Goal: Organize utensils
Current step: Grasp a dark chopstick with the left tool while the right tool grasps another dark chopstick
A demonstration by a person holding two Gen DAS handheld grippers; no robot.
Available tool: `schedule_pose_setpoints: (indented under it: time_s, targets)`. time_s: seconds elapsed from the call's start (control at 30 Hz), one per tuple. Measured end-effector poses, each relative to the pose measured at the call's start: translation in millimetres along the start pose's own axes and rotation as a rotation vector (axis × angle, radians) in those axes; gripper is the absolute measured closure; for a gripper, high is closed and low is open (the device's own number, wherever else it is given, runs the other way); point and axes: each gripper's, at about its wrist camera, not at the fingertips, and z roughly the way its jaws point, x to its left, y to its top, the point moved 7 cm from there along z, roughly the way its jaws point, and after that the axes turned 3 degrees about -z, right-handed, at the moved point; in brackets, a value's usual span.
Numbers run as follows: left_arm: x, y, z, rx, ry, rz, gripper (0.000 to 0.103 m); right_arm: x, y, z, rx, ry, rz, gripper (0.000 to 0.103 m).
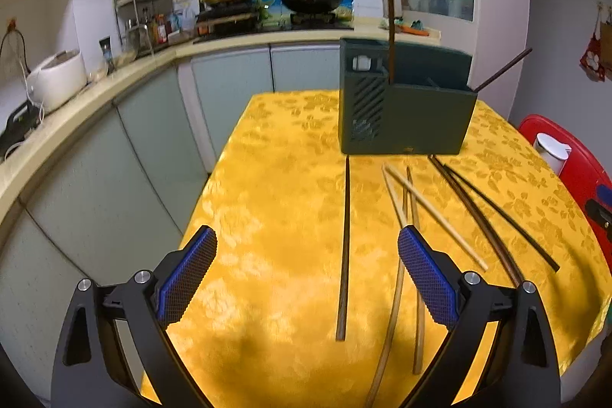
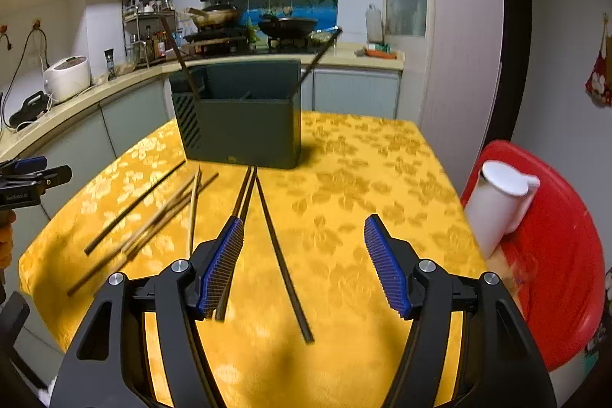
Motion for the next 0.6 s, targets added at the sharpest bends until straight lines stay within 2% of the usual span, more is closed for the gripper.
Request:
schedule_pose_setpoints:
  time_s: [0.43,0.47,0.6]
  targets:
    - [-8.6,-57.0,19.3,0.087,-0.039,0.03,0.012,11.3,-28.6,10.1,0.048,0.005,-0.033,0.039]
    - [-10.1,-59.1,20.4,0.092,-0.047,0.035,0.013,11.2,-29.9,10.4,0.051,0.006,-0.03,0.039]
    - [-16.1,-66.4,26.9,0.123,-0.066,0.072,0.033,7.9,-33.0,11.5,0.06,0.003,-0.02,0.039]
